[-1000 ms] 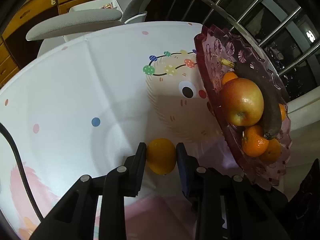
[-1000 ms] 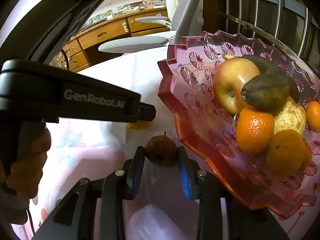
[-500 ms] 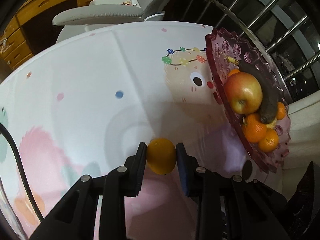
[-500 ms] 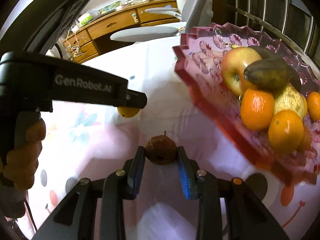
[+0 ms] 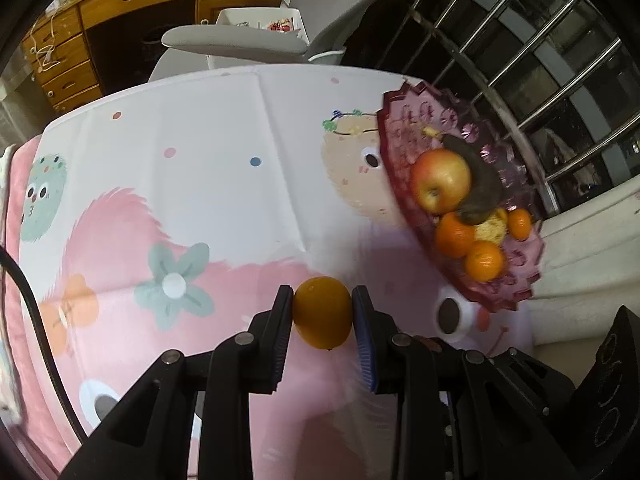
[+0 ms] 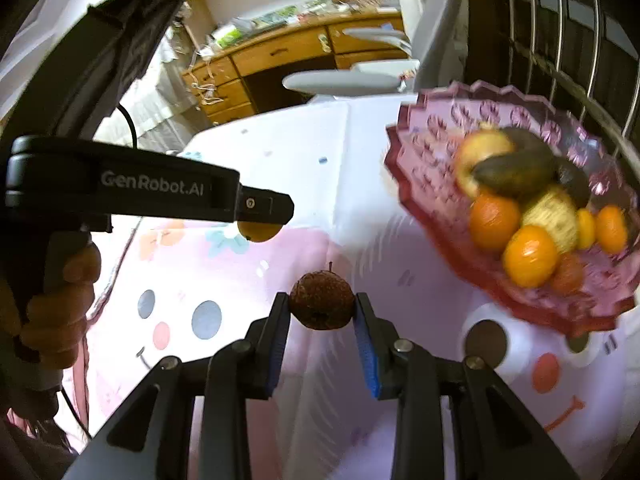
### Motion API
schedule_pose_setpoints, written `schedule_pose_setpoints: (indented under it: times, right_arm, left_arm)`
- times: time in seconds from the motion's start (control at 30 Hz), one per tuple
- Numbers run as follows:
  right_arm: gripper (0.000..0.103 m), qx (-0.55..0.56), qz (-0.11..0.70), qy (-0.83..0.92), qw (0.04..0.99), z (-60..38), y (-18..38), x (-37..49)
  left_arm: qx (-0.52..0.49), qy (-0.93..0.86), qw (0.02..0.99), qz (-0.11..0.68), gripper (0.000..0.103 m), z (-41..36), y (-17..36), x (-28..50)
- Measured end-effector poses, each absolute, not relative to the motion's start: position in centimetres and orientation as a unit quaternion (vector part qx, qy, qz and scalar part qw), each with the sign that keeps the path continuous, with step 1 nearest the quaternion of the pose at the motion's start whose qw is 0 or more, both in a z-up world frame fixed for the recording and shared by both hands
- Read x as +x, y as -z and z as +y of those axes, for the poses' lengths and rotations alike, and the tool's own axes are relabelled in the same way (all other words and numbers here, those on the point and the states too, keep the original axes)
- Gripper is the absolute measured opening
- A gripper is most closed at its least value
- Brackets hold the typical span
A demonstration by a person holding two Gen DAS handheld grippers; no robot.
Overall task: Organize fruits
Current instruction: 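Carry both fruits into the bowl and open both tools to release them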
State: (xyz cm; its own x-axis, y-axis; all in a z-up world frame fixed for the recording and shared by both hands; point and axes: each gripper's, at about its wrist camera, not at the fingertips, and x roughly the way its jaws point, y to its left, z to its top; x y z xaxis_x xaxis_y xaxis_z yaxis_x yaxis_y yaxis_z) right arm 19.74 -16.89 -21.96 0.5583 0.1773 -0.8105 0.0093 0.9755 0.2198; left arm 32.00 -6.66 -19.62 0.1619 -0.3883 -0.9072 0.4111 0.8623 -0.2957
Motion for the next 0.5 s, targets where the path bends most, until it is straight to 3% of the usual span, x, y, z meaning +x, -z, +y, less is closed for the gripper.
schedule_pose_setpoints:
  times: [0.5]
  right_arm:
    - [0.032,0.063,0.424,-0.066,0.901,-25.7,16.0,16.7]
  left_arm:
    - [-0.028,0.249,0.806,0.537,0.028,-14.5,14.5,29.7]
